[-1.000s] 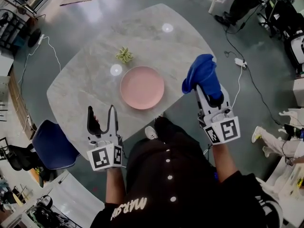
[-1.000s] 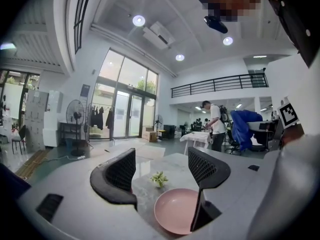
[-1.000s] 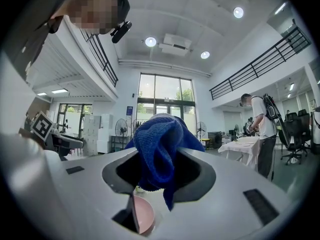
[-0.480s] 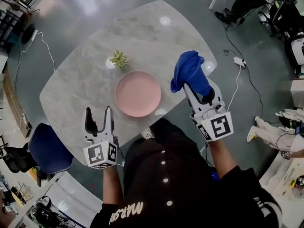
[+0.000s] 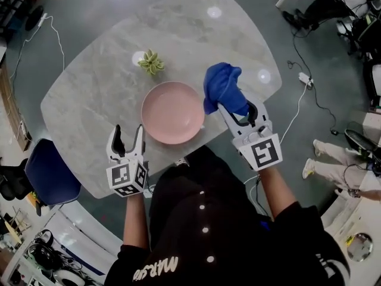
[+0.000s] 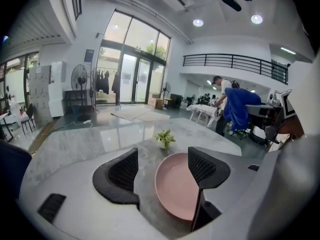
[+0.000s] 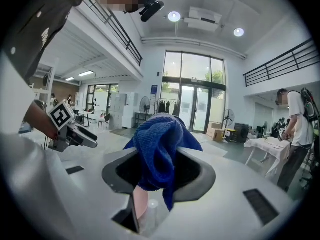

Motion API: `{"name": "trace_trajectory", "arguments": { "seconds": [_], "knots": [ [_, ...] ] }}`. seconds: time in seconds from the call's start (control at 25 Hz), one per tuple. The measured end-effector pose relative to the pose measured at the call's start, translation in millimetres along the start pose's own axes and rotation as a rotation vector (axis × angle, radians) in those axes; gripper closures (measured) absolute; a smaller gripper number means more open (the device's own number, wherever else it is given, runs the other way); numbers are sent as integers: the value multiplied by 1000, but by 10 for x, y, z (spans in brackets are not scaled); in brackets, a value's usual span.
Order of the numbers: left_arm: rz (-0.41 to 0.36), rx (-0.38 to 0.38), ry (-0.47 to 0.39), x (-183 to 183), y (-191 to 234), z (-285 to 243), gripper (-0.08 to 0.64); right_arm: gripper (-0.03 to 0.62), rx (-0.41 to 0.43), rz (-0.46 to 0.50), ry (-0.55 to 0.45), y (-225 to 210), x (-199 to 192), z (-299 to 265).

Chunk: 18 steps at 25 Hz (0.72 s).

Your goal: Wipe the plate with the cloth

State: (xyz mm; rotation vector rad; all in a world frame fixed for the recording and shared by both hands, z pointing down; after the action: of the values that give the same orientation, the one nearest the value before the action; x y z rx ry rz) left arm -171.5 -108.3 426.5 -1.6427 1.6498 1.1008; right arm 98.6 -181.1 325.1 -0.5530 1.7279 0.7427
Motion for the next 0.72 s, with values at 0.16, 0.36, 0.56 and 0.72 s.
{"name": "trace_trajectory", "arguments": {
  "seconds": [0.16, 0.36, 0.56, 0.72],
  "knots": [
    [27, 7, 66, -233, 70, -181, 241, 442, 79, 56, 49, 119, -210, -245],
    [73, 11, 150, -564, 135, -352, 262, 442, 191, 165, 172, 326, -573, -464],
    [94, 25, 202, -787, 199, -518, 262, 442, 253, 173, 231, 497, -861, -677],
    [125, 32, 235, -959, 235, -643, 276, 442, 296, 207, 252, 632, -1041, -835]
  ]
}}
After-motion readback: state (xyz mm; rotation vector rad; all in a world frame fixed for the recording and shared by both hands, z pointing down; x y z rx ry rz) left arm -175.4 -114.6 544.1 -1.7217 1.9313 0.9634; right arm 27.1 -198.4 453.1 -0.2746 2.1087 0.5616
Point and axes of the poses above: the fingertips, and each gripper's own axes: z backward along the fingers, y to its left, x out of its top, the point moved 2 cm from there along z, backward along the fingers, and after that the axes turned 2 degrees about z, right-handed, at the moved point
